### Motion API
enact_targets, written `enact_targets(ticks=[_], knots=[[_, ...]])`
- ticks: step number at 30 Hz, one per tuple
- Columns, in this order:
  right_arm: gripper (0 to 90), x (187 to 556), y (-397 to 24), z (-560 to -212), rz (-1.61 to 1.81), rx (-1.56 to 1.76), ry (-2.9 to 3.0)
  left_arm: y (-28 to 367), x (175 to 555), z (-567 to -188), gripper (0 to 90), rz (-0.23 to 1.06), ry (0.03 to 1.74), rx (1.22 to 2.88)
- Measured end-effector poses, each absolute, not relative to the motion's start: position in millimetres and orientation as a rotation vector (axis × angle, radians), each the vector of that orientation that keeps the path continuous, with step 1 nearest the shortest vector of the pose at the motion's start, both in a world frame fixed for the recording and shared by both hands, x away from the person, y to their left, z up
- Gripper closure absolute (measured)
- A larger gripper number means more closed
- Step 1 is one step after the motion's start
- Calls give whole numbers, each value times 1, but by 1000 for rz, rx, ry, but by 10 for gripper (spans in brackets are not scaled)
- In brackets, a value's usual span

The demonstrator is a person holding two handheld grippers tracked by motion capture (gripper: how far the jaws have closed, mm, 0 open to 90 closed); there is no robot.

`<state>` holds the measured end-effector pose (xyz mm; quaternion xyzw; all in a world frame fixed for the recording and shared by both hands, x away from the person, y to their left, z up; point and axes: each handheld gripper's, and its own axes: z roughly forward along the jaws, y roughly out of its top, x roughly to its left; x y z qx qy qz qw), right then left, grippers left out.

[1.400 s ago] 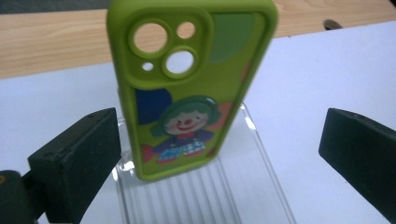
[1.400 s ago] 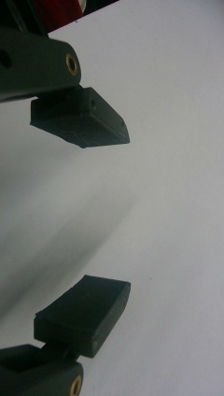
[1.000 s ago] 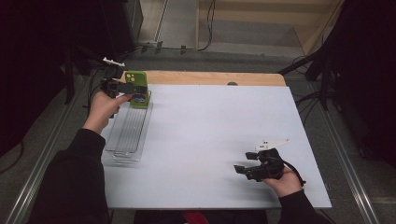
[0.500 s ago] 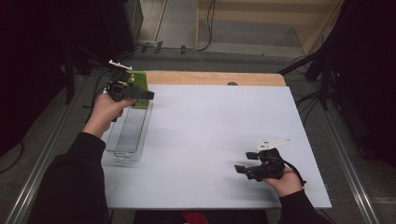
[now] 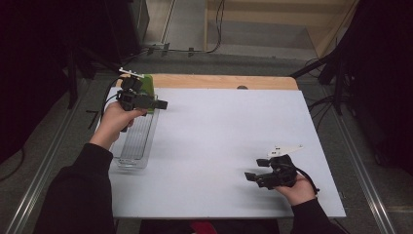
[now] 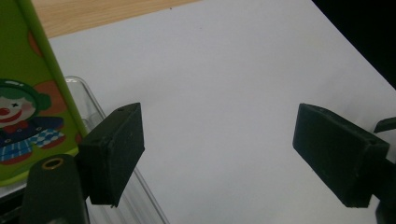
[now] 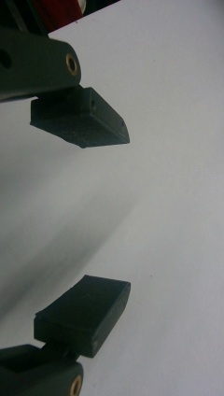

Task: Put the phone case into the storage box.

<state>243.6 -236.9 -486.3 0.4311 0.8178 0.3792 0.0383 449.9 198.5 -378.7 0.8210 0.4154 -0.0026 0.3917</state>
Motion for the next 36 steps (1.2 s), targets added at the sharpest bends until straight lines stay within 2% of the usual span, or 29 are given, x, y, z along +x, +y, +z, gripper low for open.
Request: enact_targets(ticks=[12,36], knots=[[234,244,-237,-486,1166,1327,2506,191,439,-385,169,-62,983,2074],[234,245,-240,-486,1165,1360,2509,183,409,-400,169,-79,906,2097]])
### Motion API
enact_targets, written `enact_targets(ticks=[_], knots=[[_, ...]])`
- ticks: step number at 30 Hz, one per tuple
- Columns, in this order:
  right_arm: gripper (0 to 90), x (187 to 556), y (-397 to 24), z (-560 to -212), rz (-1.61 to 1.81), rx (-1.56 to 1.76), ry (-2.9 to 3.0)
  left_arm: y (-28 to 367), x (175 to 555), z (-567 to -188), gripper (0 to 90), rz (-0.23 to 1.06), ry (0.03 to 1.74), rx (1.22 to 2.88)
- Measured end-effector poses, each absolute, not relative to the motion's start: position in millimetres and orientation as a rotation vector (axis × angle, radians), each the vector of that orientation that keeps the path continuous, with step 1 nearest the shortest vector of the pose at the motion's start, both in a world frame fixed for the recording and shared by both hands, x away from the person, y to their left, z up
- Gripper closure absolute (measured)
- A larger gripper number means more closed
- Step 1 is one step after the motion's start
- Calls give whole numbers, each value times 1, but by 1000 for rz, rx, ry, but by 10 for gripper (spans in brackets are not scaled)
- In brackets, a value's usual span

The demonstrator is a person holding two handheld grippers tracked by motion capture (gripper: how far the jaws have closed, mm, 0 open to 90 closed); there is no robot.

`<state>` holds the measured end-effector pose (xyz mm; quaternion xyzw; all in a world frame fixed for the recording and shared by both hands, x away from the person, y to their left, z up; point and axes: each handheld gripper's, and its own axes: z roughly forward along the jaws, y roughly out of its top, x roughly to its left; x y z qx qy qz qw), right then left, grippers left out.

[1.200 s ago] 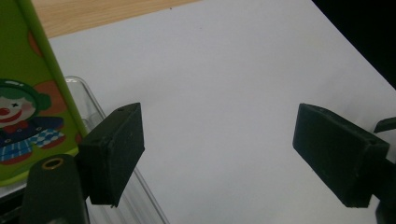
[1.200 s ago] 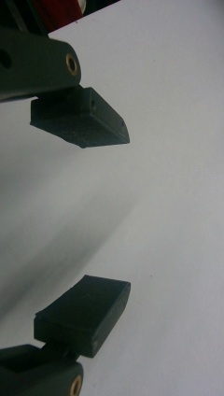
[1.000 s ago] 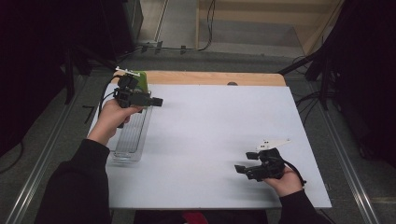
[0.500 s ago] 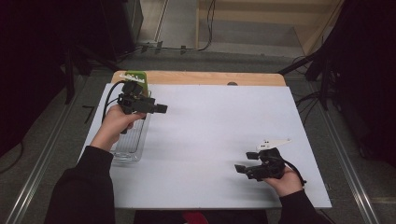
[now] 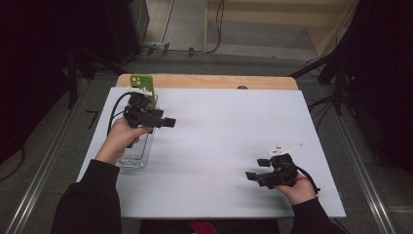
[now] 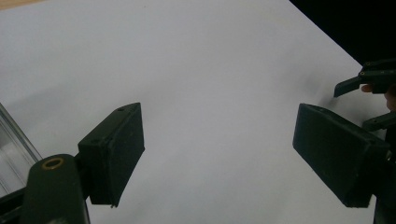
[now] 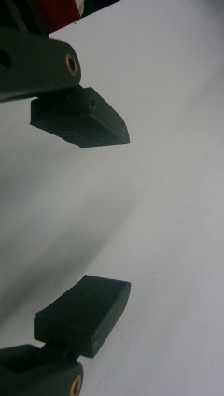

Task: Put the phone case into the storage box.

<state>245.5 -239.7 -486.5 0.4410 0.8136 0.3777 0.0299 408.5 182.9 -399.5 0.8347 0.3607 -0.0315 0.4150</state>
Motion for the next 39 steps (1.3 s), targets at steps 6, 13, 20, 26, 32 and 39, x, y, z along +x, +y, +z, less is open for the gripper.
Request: enact_targets(ticks=[6,13,20,26,32,39], knots=[[234,247,-242,-487,1165,1365,2507,182,401,-403,168,-58,903,2095],[234,247,-242,-487,1166,1368,2508,179,391,-411,168,-48,889,2103],[234,247,-242,-487,1168,1366,2508,178,382,-414,168,-45,890,2091],[234,247,-242,-487,1168,1365,2509,181,374,-416,168,-55,888,2093],[234,247,-242,-487,1167,1367,2515,185,364,-418,168,-54,891,2074],[234,247,-241,-487,1169,1357,2523,188,352,-422,169,-55,891,2060]])
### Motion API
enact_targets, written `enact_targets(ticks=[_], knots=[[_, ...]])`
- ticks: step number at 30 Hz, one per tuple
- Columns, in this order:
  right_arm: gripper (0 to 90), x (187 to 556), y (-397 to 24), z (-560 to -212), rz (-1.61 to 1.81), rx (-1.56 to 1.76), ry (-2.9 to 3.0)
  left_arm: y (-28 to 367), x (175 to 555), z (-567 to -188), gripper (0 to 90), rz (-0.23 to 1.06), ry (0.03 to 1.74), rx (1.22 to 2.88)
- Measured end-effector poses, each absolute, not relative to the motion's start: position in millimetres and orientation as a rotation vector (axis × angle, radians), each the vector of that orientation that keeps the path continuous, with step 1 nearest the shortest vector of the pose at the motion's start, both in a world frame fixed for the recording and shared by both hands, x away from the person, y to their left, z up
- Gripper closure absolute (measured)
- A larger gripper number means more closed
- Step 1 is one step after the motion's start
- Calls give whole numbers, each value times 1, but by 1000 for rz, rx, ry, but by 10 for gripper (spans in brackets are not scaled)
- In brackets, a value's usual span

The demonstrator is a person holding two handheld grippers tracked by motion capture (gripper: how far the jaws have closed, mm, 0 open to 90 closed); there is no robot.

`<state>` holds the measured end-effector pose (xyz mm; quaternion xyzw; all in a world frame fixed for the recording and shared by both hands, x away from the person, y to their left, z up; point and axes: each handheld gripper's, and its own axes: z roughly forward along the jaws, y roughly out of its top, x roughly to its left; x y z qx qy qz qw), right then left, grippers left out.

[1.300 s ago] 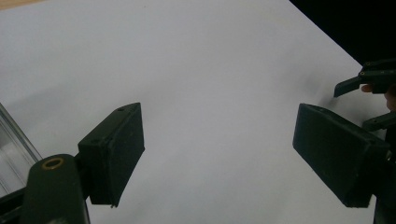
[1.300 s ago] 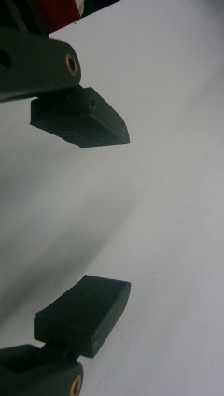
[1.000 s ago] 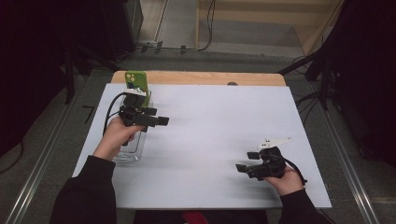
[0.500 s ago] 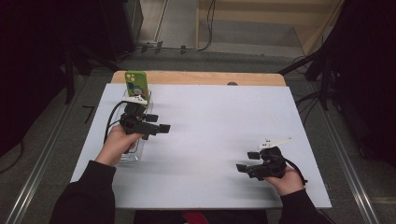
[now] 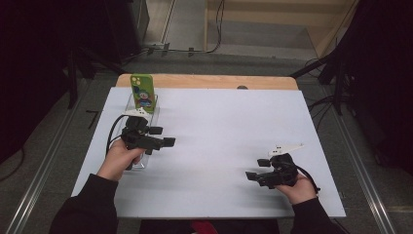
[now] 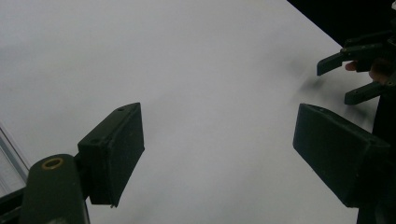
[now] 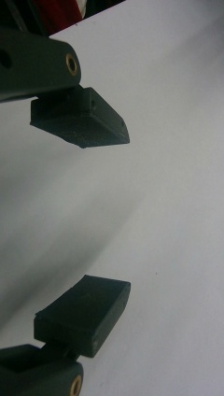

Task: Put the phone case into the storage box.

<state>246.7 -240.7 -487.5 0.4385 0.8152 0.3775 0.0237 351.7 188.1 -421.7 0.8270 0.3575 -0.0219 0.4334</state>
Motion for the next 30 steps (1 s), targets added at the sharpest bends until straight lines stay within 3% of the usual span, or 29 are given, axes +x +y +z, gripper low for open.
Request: enact_targets(ticks=[30], knots=[[234,246,-241,-487,1170,1361,2521,197,305,-447,170,-25,831,2046]])
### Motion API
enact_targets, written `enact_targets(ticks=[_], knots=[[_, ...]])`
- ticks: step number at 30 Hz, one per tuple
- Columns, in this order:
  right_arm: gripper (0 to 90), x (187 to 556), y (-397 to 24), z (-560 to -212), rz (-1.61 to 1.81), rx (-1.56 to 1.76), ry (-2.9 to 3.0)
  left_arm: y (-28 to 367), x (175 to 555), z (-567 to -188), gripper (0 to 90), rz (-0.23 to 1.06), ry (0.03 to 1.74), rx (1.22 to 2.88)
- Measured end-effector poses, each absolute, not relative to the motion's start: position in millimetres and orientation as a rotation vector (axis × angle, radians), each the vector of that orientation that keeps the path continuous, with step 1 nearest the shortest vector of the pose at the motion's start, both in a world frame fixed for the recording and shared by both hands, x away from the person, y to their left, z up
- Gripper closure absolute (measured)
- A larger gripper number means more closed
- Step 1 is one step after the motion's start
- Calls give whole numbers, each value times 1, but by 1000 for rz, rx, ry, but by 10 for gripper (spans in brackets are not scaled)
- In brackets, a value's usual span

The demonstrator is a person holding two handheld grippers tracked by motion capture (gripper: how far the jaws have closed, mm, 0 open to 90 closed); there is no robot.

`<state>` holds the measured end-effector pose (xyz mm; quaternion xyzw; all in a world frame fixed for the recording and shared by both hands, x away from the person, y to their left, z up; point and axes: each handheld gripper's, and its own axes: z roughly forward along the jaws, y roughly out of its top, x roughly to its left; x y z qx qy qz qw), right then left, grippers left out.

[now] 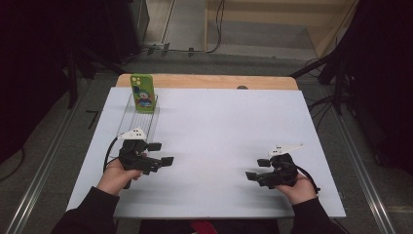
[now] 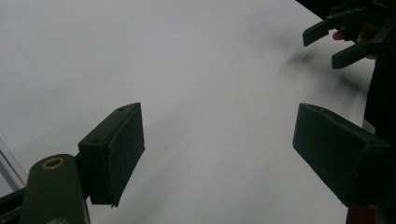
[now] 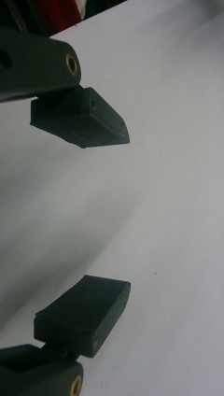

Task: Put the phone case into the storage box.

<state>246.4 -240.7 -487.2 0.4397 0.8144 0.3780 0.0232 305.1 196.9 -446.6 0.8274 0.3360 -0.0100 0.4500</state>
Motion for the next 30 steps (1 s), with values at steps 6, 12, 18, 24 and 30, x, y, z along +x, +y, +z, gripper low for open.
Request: enact_targets(ticks=[6,12,18,24,30], knots=[[234,246,-240,-487,1167,1364,2524,199,299,-449,171,-25,828,2038],[234,247,-240,-488,1166,1363,2523,200,292,-453,171,-16,817,2041],[234,246,-241,-488,1169,1364,2520,201,284,-456,177,2,804,2030],[234,247,-241,-488,1164,1366,2521,204,278,-460,176,1,809,2040],[234,247,-241,-488,1164,1367,2524,204,276,-462,176,11,811,2050]])
